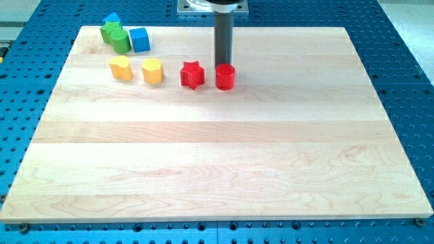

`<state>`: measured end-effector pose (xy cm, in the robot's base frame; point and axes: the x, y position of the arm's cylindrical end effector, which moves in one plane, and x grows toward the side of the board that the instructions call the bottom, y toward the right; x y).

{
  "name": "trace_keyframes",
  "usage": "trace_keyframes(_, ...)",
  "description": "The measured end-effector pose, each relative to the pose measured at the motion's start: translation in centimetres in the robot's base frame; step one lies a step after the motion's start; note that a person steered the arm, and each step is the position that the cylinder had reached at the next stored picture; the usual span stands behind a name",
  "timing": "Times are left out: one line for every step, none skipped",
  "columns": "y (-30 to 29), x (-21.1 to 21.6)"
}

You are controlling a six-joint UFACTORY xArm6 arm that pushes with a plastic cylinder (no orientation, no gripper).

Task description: Move your arm towards the top center of the board

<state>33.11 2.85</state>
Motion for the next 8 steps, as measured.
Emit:
trace_keyframes(2.2,-0.8)
trace_keyframes(7.2,0.1)
trace_keyframes(4.6,-6.9)
trace_keyframes(0.6,-12.2)
trace_keyframes(-0.4,-13.7)
trace_keyframes(-2.2,-13.7)
trace_keyframes(-5.4,-13.7)
trace_keyframes(-5.9,-13.7)
